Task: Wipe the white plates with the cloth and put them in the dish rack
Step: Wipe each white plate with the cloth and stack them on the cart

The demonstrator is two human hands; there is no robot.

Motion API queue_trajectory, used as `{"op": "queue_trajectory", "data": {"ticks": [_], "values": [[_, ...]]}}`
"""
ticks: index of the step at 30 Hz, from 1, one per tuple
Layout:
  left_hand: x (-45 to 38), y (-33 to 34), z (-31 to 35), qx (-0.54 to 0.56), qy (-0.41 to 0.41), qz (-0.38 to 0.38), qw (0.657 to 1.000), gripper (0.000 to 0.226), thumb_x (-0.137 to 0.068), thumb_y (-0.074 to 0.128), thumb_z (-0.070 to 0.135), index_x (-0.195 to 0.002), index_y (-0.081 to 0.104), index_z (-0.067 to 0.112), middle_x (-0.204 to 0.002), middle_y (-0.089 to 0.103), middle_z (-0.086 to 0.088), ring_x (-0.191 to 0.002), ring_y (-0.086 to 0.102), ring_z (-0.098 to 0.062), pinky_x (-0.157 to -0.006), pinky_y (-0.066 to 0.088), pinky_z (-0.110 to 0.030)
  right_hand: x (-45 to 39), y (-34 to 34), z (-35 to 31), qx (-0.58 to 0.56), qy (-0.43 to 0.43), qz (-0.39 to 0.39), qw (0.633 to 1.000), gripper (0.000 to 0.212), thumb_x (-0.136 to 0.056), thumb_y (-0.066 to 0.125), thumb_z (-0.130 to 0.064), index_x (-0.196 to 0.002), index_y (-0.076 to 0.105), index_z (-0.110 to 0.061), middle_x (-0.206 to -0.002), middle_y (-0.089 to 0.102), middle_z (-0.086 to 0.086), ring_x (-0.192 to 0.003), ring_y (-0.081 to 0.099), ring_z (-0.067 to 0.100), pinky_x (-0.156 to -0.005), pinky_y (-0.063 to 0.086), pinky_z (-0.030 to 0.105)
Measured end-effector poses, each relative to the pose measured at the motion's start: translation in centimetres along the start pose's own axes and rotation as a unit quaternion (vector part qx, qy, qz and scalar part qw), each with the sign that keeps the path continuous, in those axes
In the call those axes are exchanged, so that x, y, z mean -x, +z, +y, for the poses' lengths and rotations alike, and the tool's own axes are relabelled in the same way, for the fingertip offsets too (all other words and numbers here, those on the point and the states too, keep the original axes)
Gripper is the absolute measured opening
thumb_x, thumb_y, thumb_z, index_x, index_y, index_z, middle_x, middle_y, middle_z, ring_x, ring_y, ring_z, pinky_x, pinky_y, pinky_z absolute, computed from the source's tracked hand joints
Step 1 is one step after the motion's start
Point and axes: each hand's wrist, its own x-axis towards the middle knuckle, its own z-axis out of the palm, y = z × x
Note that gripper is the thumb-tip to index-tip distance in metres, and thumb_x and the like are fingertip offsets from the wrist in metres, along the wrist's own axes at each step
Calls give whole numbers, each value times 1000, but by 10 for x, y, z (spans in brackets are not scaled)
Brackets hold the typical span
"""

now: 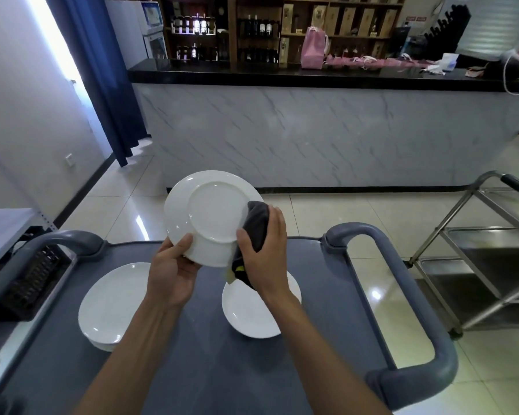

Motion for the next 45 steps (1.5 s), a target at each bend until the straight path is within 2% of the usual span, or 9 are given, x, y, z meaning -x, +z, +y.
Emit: {"op": "queue_trajectory", "data": {"ticks": [2,5,13,20,29,33,37,40,45], "values": [[-1,-1,0,7,-2,14,1000,36,-98,50,5,-132,60,12,-131,67,-11,-111,67,-24,-85,61,-37,8,5,1,3,-1,-5,1000,78,-94,58,-45,-159,17,-29,-164,11,-16,-145,6,-11,-106,6,-3],[-1,0,-2,21,-7,22,1000,36,-98,51,6,-133,59,12,-134,64,-13,-114,66,-26,-88,60,-38,16,11,1,1,-5,4,1000,73,-97,54,-42,-159,16,-32,-164,8,-19,-145,5,-13,-104,6,-5],[-2,5,-13,26,-12,20,999,31,-98,52,5,-127,62,12,-130,67,-14,-108,69,-25,-78,62,-36,28,18,8,9,-18,32,999,61,-101,50,-28,-157,27,-22,-164,16,-10,-150,13,2,-121,17,21],[-9,9,-19,0,-14,14,1000,32,-98,55,5,-129,62,10,-123,71,-14,-105,71,-28,-75,61,-36,43,19,16,63,-115,20,991,61,-101,52,-12,-157,30,-24,-164,19,-10,-152,19,13,-122,27,39],[-9,15,-38,-85,-36,5,996,20,-97,57,5,-112,68,12,-104,76,-10,-91,74,-26,-73,63,-39,52,8,28,47,-94,3,994,60,-97,54,-5,-154,38,-19,-163,27,-7,-151,22,13,-121,30,44],[-11,17,-43,-166,-16,-7,986,22,-94,61,1,-114,68,7,-106,75,-14,-94,71,-29,-72,62,-38,50,-7,33,35,-65,22,997,59,-98,55,-2,-152,40,-20,-162,28,-7,-150,25,9,-121,28,30],[-13,17,-47,-327,69,-55,941,17,-90,69,4,-98,74,18,-96,77,-6,-93,72,-32,-69,62,-41,47,-28,41,37,-44,38,998,54,-101,55,-6,-150,42,-22,-160,34,-7,-145,29,0,-112,25,8],[-16,18,-54,-413,103,-93,900,14,-90,71,7,-97,75,18,-94,77,-7,-90,72,-30,-76,62,-49,48,-40,52,25,-8,50,998,51,-101,54,-7,-149,45,-24,-155,41,-7,-142,37,5,-112,28,9],[-18,16,-72,-626,206,-137,740,17,-92,70,16,-107,74,17,-87,71,-1,-78,66,-19,-66,58,-40,53,-57,62,34,8,91,995,50,-102,53,-7,-148,46,-25,-153,44,-9,-139,39,0,-112,30,10]]}}
